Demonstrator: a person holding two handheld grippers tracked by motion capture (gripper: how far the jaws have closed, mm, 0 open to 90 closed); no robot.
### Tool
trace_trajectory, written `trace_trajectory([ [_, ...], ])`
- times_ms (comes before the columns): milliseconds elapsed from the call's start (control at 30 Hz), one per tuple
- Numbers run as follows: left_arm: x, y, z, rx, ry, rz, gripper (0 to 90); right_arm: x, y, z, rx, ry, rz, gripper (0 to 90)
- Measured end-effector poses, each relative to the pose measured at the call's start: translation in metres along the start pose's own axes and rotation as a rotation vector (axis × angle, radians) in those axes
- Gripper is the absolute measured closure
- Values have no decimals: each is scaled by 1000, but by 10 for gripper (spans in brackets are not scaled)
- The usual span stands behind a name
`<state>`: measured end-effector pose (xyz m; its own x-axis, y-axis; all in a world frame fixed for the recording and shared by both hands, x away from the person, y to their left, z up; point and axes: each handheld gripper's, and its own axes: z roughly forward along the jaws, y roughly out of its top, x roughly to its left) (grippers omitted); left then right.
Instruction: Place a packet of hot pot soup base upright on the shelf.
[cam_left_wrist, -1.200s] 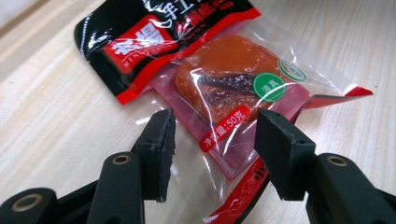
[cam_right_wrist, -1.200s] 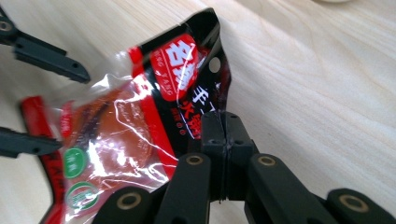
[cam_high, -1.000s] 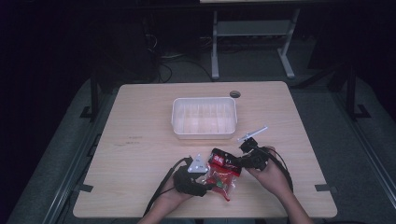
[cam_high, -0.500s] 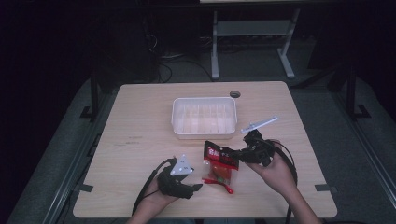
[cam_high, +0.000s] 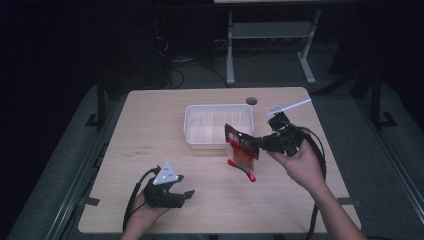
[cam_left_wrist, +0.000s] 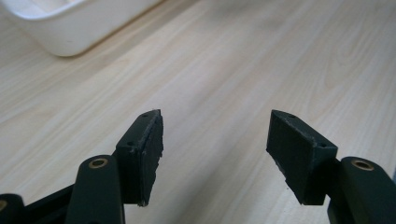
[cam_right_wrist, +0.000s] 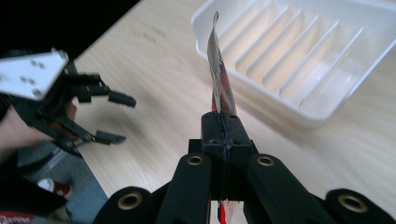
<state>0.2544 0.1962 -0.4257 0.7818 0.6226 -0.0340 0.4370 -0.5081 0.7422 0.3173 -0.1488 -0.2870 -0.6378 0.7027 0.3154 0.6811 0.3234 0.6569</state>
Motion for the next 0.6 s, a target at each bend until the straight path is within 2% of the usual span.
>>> trace_trajectory([
  [267, 10, -5, -6, -21, 46, -27, 314, -6, 36, 1, -25, -27, 30, 893],
  [400, 15, -7, -7, -17, 52, -39, 303, -10, 55, 12, -28, -51, 48, 893],
  [600, 14, -10, -8, -14, 62, -36, 297, -13, 69, 27, -26, -73, 54, 893],
])
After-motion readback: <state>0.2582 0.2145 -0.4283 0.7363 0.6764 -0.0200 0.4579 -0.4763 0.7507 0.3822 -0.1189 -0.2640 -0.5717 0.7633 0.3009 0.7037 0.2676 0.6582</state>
